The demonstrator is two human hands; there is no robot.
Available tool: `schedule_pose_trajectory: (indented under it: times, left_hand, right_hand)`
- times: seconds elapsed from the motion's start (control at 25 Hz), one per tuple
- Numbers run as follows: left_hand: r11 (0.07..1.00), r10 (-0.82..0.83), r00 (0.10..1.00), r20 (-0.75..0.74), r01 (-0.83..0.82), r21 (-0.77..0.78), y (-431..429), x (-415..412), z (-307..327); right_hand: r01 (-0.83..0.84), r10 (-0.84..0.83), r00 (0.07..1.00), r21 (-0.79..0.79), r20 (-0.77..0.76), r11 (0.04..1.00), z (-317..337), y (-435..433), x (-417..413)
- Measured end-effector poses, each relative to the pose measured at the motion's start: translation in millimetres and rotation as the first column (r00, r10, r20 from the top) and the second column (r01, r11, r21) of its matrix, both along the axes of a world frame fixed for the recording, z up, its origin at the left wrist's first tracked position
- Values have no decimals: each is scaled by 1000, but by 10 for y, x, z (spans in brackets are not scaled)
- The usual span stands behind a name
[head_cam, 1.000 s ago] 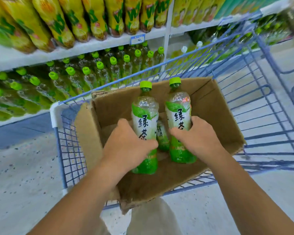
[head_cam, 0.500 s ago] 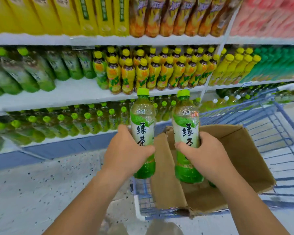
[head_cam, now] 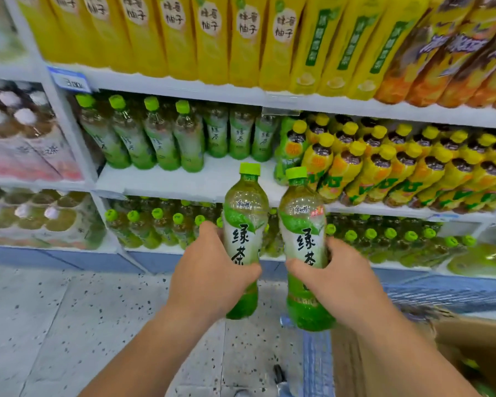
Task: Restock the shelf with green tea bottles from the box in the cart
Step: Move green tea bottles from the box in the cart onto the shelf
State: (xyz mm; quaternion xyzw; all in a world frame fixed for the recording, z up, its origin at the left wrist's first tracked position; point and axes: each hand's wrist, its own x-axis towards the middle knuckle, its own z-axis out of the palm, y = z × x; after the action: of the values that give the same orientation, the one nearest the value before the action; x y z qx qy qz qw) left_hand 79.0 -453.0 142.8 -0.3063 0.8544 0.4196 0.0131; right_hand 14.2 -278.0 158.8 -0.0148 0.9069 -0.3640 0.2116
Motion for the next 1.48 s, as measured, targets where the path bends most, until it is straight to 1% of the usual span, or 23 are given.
schedule_pose_trajectory:
  times: [0.2,0.36,0.44,0.6,0.76,0.88,1.0,1.12,1.28,1.4,1.48]
  left_hand:
    - [997,70,996,-47,-71,-30,-370,-542,-461]
    - [990,119,981,-153,-129,-60,-684,-1000,-844]
    - [987,124,970,-210,-142,-71,-855,-1212,-989]
    - [986,104,952,-287,-136,-94,-1161,-1627,-1176]
    - [987,82,919,-385,-127,-95,-1467,-1989,-1333]
    - [988,59,890,-452,-117,-100,-1604,-2155,-1438]
    - [991,58,874,-483,-110,-79,-1655,-2239,-1596]
    - [996,43,859,-511,-77,-46,-1656,-2267,-1762]
    - [996,18,834,-552,-64,-65,-1677,-2334,-1901]
    - [999,28,853,-522,-42,-15,-1678,-2268,-2062]
    - [1000,23,873,-487,-26,1,-1682,-2165,-2174]
  right_hand:
    - [-27,28,1000,-53,10,998,-549,-406,-593]
    - [-45,40,998,-92,-54,995,-968,-730,-1062]
    - [-46,35,996,-142,-78,989,-1113,-923,-1274]
    - [-39,10,990,-205,-144,978,-1303,-1284,-1670]
    - [-31,-31,968,-245,-248,969,-1455,-1572,-2055]
    - [-37,-57,954,-303,-295,952,-1569,-1697,-2249]
    - [-74,-56,944,-373,-326,925,-1736,-1790,-2318]
    - [-75,-77,940,-422,-332,903,-1953,-1847,-2332]
    - [-101,-80,939,-492,-333,865,-2149,-1875,-2341]
    - [-137,-26,939,-443,-343,886,-2223,-1802,-2319]
    - [-133,-1,931,-341,-365,931,-2286,-1708,-2297]
